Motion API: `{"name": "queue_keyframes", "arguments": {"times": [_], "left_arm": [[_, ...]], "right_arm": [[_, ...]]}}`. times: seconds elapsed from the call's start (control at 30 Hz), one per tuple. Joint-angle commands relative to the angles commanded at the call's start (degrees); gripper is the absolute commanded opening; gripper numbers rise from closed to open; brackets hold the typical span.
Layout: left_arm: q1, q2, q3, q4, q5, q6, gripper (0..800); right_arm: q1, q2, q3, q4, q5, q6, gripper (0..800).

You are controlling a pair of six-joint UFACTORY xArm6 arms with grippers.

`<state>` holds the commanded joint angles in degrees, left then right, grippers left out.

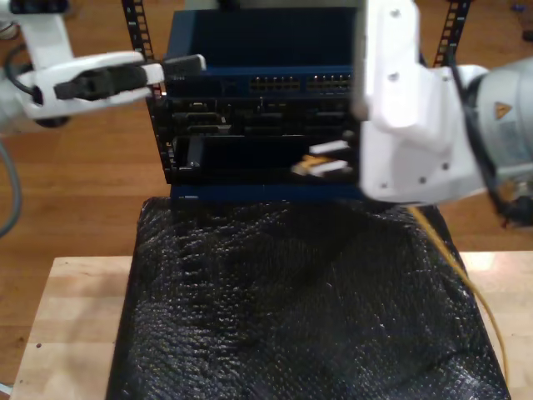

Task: Grab the cable and plug it in

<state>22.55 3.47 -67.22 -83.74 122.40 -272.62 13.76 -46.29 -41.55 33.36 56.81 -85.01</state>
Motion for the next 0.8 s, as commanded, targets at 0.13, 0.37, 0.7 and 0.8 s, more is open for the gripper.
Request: {"name": "queue_keyframes", "arguments": {"times": [0.13,0.37,0.7,0.8], "left_arm": [[0.1,-2.4,-0.3,7.9,-4.9,2.8,797],[0.5,-7.0,-0.4,18.2,-10.5,7.3,797],[1.7,-13.9,0.1,34.8,-13.2,14.5,797],[4.2,-14.9,0.1,40.6,-13.3,17.8,797]], "right_arm": [[-7.4,1.5,-2.2,0.1,8.0,-0.1,0],[-10.9,3.0,-3.1,-0.4,12.1,-0.1,0],[-13.2,8.1,-4.7,-3.5,14.2,0.1,0],[-13.2,9.8,-5.1,-4.6,14.2,0.3,0]]}}
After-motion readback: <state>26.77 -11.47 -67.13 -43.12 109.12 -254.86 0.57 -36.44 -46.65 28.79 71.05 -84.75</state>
